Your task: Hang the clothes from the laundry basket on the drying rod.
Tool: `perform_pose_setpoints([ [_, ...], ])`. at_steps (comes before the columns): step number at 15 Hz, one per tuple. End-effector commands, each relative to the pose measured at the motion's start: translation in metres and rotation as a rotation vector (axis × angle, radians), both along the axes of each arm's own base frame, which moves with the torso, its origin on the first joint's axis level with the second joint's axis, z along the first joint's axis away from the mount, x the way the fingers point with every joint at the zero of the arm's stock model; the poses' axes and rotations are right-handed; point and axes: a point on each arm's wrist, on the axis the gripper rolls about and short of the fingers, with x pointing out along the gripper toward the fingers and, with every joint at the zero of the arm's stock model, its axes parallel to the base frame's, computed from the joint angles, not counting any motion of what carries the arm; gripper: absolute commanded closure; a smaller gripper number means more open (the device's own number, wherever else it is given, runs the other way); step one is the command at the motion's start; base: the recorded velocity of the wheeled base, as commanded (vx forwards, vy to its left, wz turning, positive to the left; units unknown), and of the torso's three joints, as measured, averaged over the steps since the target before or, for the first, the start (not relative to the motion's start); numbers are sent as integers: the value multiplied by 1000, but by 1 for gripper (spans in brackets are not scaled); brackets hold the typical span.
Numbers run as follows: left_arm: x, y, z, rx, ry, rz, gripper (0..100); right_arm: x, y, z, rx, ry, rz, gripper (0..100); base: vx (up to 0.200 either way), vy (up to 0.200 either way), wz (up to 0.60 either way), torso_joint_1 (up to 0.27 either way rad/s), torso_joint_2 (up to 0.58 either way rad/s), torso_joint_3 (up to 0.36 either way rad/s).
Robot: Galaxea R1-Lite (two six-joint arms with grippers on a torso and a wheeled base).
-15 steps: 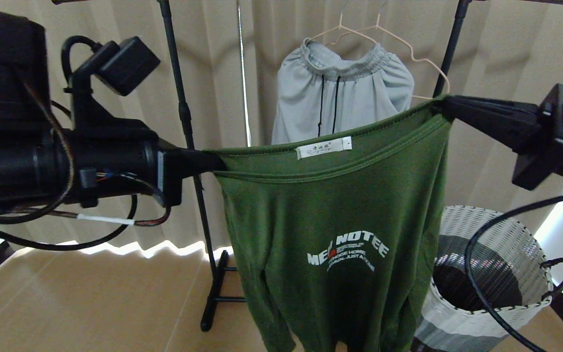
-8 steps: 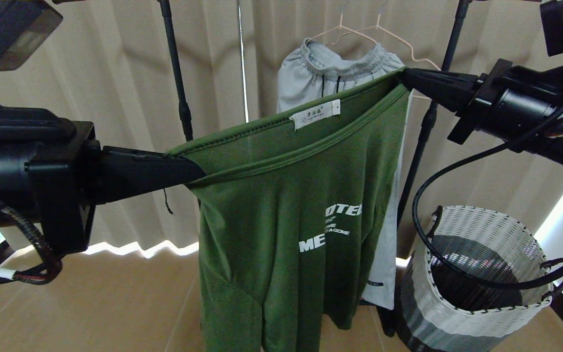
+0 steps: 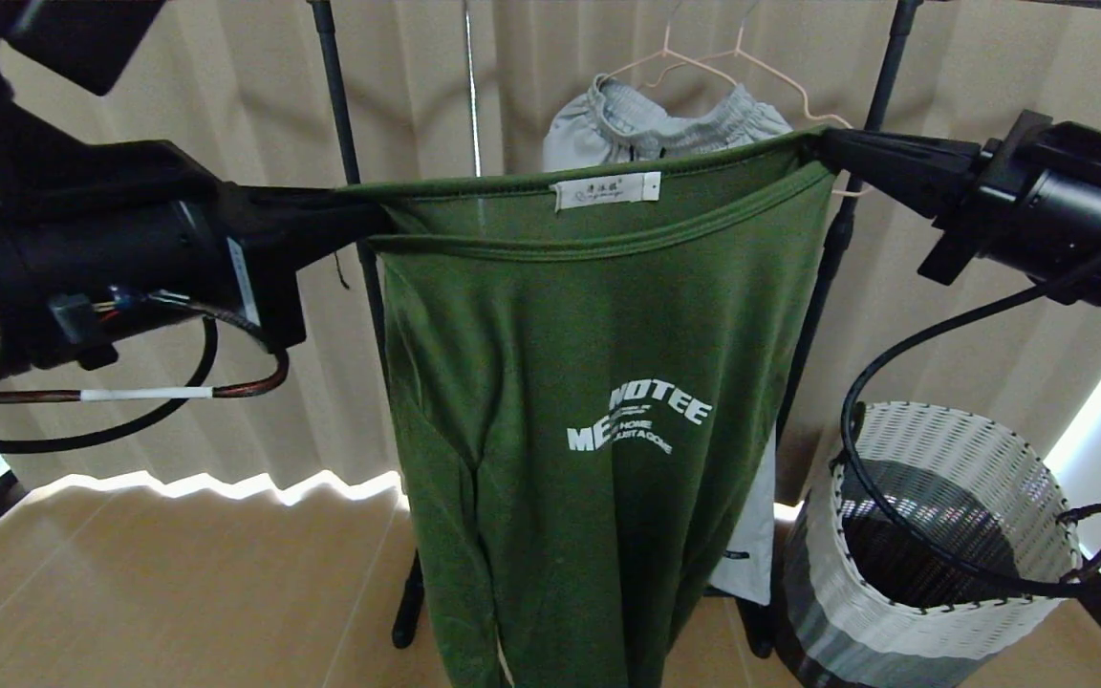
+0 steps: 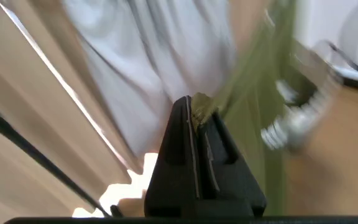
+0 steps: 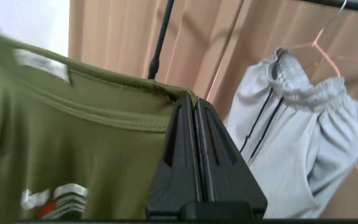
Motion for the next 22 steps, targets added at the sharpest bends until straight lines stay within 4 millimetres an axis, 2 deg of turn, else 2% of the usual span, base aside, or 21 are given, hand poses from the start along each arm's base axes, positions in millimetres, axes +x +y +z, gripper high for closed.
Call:
perform_pose_setpoints([
  [1,13,-10,-19,29,44,26,100,-13,-4,1,2,-6,0,100,0,0,0,0,0,0],
  [8,10,-9,-13,15,22,26,100,-12,-8,-3,-8,21,-17,100,0,0,0,0,0,0],
  [9,11,-10,-13,11,15,26,100,-13,-9,-2,-8,19,-17,0,0,0,0,0,0,0],
  [13,12,-10,-9,-11,-18,26,100,-15,-12,-7,-11,31,-27,0,0,0,0,0,0,0],
  [15,13,-6,-17,3,4,49,100,-28,-16,-27,-31,85,-28,0,0,0,0,0,0,0],
  [17,13,14,-29,28,36,176,100,-46,-22,-48,-53,143,-34,0,0,0,0,0,0,0],
  [18,7,28,-36,36,49,239,100,-54,-31,-59,-65,167,-69,0,0,0,0,0,0,0],
  [20,-24,58,-47,31,49,331,100,-68,-60,-87,-173,164,-231,0,0,0,0,0,0,0],
  [22,-52,82,-64,22,55,422,100,-77,-71,-107,-245,147,-394,0,0,0,0,0,0,0],
])
